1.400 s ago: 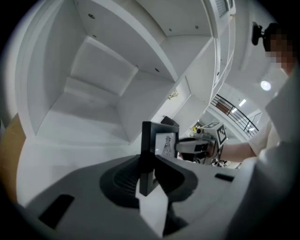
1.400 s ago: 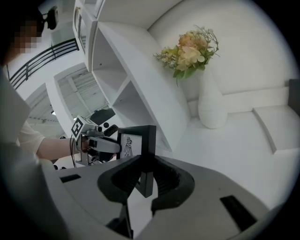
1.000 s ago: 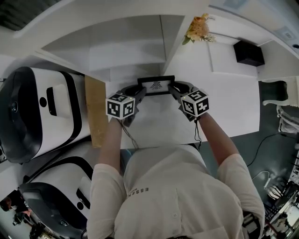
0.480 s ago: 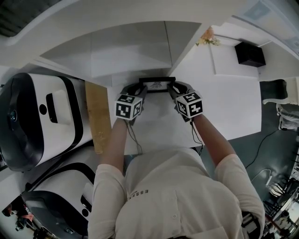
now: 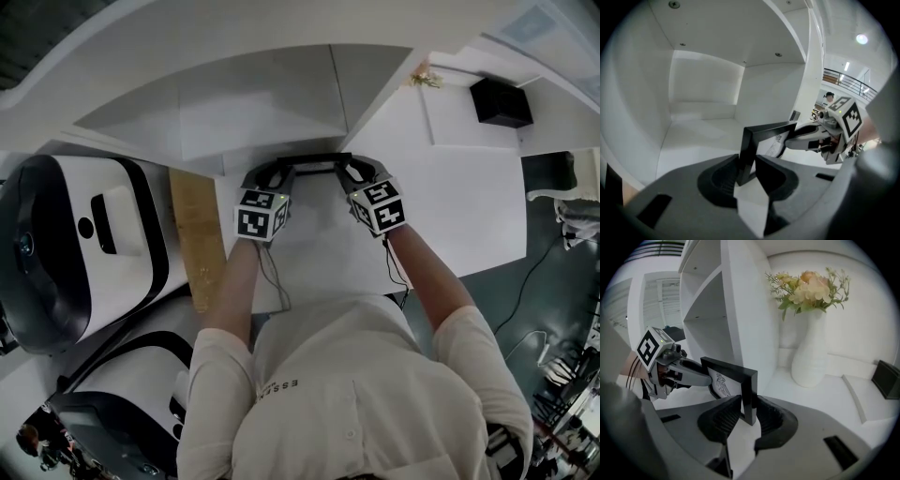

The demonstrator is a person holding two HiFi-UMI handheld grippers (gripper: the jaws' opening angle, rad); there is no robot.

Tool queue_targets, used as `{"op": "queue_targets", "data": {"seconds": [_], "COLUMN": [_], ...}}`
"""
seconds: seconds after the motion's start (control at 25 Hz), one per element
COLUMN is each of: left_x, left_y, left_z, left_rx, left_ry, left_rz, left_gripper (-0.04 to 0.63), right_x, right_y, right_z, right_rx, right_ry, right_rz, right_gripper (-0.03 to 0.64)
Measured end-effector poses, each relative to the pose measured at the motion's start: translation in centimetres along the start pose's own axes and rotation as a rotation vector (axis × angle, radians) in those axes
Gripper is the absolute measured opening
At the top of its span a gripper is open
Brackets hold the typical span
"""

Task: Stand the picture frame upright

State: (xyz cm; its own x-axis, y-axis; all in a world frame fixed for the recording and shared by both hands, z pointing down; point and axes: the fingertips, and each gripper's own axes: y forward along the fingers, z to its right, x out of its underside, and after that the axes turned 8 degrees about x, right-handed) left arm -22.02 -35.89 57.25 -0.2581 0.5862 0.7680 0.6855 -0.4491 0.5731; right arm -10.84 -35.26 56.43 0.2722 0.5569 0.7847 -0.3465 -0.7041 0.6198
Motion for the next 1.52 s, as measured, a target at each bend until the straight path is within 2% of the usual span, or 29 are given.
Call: {"op": "queue_targets", "data": {"seconds": [0.12,0.2,0.32,0.48,0.56,0.6,0.68,0.84,0.92,1.04,1.12,1.2,1.28,1.4,1.52], "left_x": [-0.1,-0.2,-0.1,0.1,0.0,-0.1,-0.3,-0.3,-0.7,-1.8,-2.5,-3.4,-4.6,-6.6,-8.0], "left_y": [0.2,0.2,0.1,-0.1,-0.4,-0.7,-1.5,-4.1,-6.0,-8.9,-10.5,-11.8,-13.1,-14.7,-16.2], "left_z": [0.0,-0.1,-0.3,-0.3,-0.3,-0.1,0.2,1.0,1.7,3.8,5.7,7.8,9.8,12.0,13.8], "left_rx": [-0.014,-0.019,-0.032,-0.074,-0.077,-0.07,-0.061,-0.124,-0.156,-0.147,-0.122,-0.104,-0.102,-0.116,-0.127], "left_ry": [0.02,0.017,-0.023,-0.071,-0.083,-0.09,-0.102,-0.078,-0.076,-0.085,-0.067,-0.014,0.056,0.104,0.131], "left_rz": [-0.007,-0.007,0.003,0.013,0.032,0.048,0.072,0.108,0.165,0.261,0.293,0.315,0.343,0.398,0.436], "left_gripper": [0.095,0.095,0.098,0.106,0.14,0.188,0.199,0.199,0.198,0.197,0.193,0.172,0.161,0.062,0.01], "right_x": [-0.3,-0.3,-0.2,-0.2,-0.2,-0.2,-0.3,-1.0,-1.8,-3.3,-4.3,-5.2,-6.0,-7.4,-8.8], "right_y": [0.3,0.4,0.5,0.3,-0.1,-0.4,-1.3,-4.2,-6.0,-9.3,-11.5,-13.6,-15.4,-17.7,-20.0], "right_z": [0.4,0.4,0.3,0.6,0.9,1.0,0.8,0.5,0.3,-0.5,-0.8,-1.0,-1.3,-1.4,-1.8], "right_rx": [0.022,0.022,0.022,0.067,0.093,0.1,0.104,0.124,0.12,0.081,0.076,0.081,0.079,0.054,0.023], "right_ry": [-0.031,-0.007,0.057,0.055,0.065,0.067,0.064,0.053,0.06,0.078,0.065,0.036,0.009,0.014,0.013], "right_rz": [-0.021,-0.034,-0.064,-0.088,-0.074,-0.065,-0.044,0.024,0.079,0.176,0.244,0.304,0.358,0.423,0.468], "right_gripper": [0.097,0.1,0.104,0.132,0.18,0.209,0.209,0.209,0.207,0.196,0.107,0.057,0.034,0.02,0.015]}}
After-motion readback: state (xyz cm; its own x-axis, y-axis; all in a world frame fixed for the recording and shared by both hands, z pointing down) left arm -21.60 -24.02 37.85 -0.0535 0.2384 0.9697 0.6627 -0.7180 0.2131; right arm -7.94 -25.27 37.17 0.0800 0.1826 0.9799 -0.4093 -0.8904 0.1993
